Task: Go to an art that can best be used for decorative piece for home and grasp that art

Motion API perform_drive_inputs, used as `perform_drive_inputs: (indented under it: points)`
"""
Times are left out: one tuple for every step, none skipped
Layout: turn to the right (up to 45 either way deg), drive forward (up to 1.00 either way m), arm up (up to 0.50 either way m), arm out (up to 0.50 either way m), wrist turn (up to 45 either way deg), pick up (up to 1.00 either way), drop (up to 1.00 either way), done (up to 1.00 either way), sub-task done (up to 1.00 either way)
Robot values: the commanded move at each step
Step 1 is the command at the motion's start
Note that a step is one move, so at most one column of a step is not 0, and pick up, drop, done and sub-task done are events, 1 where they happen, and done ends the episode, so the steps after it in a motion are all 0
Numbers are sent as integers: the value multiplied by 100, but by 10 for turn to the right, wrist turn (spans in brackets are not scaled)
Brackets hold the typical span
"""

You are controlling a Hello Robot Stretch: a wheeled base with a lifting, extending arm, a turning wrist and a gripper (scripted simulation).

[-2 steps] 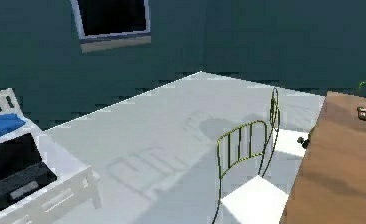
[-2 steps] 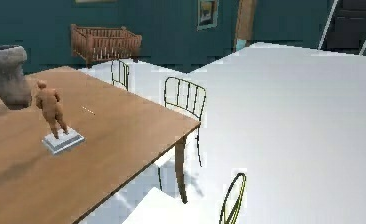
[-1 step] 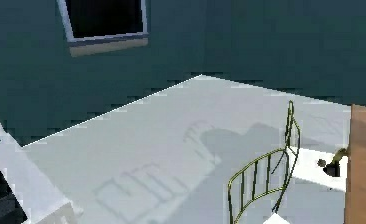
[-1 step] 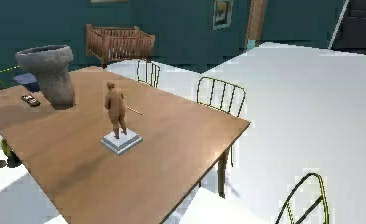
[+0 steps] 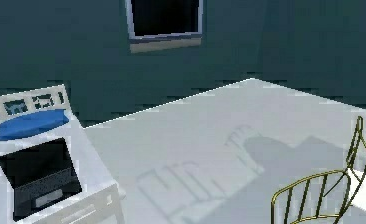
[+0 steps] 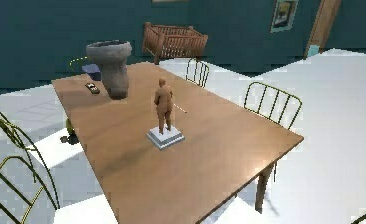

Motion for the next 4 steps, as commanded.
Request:
perform_drive_inputs:
  points:
    - [0,0,50,0,0,0,0,0,0]
    - [0,0,36,0,0,0,0,0,0]
    - [0,0,0,46,0,0,0,0,0]
    - [0,0,0,0,450,0,0,0,0]
